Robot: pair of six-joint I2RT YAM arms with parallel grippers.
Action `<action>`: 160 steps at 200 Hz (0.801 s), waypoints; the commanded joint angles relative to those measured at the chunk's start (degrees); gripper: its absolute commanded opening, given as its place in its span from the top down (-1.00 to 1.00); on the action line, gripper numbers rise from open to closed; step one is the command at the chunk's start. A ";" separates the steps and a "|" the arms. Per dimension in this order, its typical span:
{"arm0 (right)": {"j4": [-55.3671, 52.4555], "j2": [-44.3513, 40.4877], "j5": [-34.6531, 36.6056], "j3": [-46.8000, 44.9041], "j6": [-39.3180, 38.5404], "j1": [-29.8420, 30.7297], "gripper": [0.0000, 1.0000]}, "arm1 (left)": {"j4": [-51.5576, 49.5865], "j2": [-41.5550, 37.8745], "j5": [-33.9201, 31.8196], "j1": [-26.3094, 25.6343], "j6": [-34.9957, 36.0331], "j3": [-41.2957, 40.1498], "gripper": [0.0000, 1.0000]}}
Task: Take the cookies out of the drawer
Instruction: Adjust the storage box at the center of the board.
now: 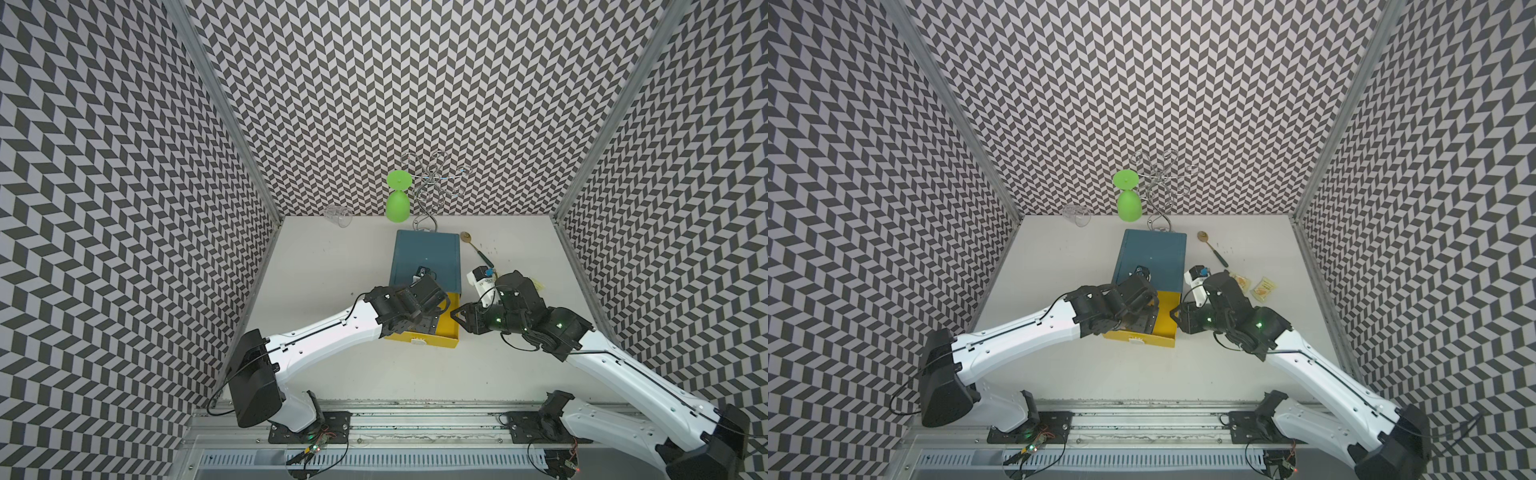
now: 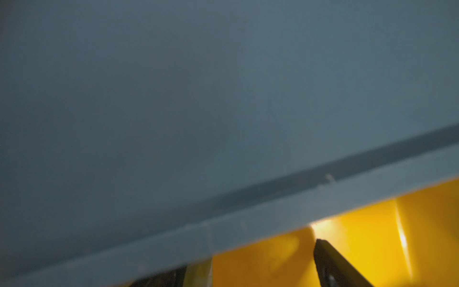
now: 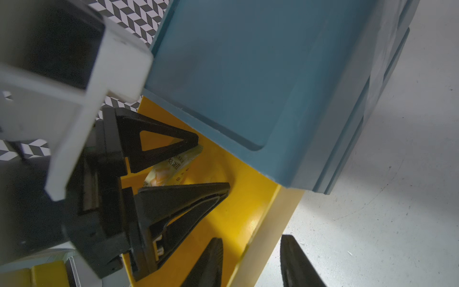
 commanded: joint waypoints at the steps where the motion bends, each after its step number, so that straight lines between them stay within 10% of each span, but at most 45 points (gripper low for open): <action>1: 3.13 0.33 -0.17 0.09 -0.48 0.26 0.17 | 0.26 1.62 5.84 0.10 0.90 -2.58 -0.66; 62: 3.48 0.54 0.10 -0.24 -0.58 0.31 0.17 | 7.38 1.18 14.57 -0.93 2.28 -2.23 -0.63; 160: 3.75 0.01 0.88 -0.25 -1.08 0.26 0.17 | 3.20 -7.35 9.01 -1.04 1.05 6.96 -0.68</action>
